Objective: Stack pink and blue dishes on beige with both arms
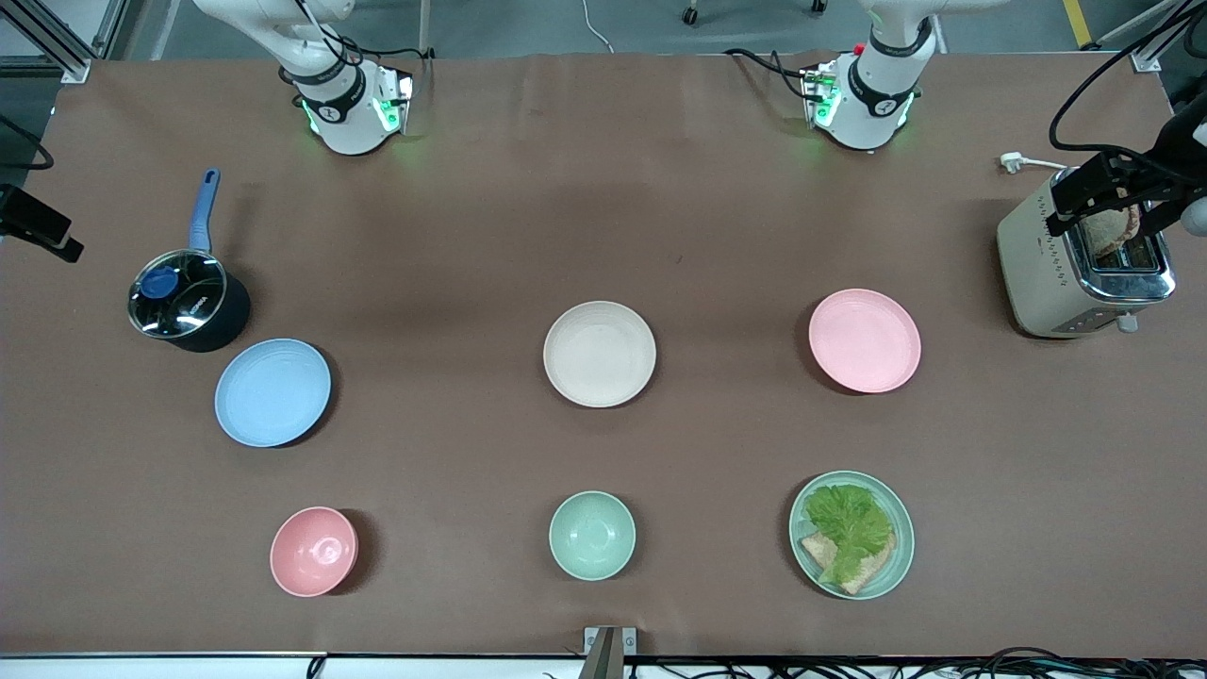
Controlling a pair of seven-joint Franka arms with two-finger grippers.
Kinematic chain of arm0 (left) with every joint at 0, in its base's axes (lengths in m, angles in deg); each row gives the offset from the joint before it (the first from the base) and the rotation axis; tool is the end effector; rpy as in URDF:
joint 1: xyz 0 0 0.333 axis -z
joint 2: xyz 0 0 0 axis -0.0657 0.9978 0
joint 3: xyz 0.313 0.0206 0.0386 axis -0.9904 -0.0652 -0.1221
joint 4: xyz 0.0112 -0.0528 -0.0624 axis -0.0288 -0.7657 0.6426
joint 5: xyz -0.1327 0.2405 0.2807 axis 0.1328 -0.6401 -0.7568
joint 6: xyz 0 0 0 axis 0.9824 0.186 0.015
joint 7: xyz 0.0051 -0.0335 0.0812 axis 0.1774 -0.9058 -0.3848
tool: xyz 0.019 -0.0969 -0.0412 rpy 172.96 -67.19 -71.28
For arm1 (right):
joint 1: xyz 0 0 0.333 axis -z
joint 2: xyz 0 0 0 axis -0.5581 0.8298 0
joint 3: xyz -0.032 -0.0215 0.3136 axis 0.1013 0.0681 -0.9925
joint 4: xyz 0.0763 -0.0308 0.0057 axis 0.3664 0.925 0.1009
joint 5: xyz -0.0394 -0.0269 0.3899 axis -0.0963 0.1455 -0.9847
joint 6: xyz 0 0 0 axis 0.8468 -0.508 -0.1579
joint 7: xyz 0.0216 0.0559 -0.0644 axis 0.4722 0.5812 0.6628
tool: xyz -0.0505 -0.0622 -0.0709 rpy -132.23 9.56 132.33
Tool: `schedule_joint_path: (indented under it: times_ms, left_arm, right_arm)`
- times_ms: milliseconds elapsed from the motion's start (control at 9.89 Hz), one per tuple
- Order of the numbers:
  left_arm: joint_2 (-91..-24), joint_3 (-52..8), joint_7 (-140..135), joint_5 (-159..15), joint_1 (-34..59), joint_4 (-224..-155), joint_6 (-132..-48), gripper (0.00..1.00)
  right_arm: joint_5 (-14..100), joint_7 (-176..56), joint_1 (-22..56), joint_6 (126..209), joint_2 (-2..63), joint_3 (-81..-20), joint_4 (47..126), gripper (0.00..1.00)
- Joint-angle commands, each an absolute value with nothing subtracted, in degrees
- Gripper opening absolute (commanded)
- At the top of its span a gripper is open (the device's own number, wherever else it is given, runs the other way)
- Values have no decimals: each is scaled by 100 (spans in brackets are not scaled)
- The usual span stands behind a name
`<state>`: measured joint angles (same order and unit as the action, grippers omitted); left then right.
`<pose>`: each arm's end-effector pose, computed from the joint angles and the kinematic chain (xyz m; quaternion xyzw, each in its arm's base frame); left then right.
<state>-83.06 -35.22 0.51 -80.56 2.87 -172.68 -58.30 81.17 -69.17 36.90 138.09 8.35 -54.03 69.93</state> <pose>0.5429 -0.0406 0.6757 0.9998 -0.0076 0.0182 0.0026 0.5524 -0.0475 0.6697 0.9967 -0.0780 0.0216 0.0116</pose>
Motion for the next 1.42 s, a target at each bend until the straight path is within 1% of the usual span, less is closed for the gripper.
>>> schedule_joint_path:
  times_ms: [0, 506, 708, 809, 910, 1011, 1112, 1213, 1315]
  left_arm:
    - [-8325, -3446, 98, -8143, 245, -17431, -5835, 100]
    - [-8203, -3463, 133, -7977, 175, -17527, -5844, 100]
    - [-8202, -3463, 116, -7897, 51, -18175, -6385, 98]
    - [-8202, -3463, 90, -7888, 25, -18753, -6972, 97]
    - [-8202, -3463, 133, -7888, -10, -19481, -7734, 97]
    - [-8185, -3463, 125, -7888, -10, -20097, -8369, 97]
    - [-8037, -3463, 151, -7897, -10, -20721, -9028, 100]
    - [-7705, -3455, 316, -7906, 7, -21206, -9608, 100]
    - [-7344, -3446, 536, -7906, -10, -21524, -10423, 100]
  right_arm:
    - [8077, -6879, 3708, 13785, 771, -5406, 7052, 100]
    - [8077, -6862, 3735, 13776, 789, -5406, 7069, 100]
    - [8068, -6172, 3927, 13890, 998, -5380, 7209, 100]
    - [8059, -6054, 4007, 14091, 1226, -5362, 7323, 100]
    - [7885, -6027, 3999, 14432, 1411, -5197, 7516, 100]
    - [7666, -5757, 4016, 14940, 1683, -5108, 7796, 100]
    - [7533, -5406, 4025, 15450, 1999, -4994, 8034, 100]
    - [7314, -5098, 4068, 15812, 2358, -4863, 8167, 100]
    - [6999, -4486, 4104, 16129, 2780, -4705, 8211, 100]
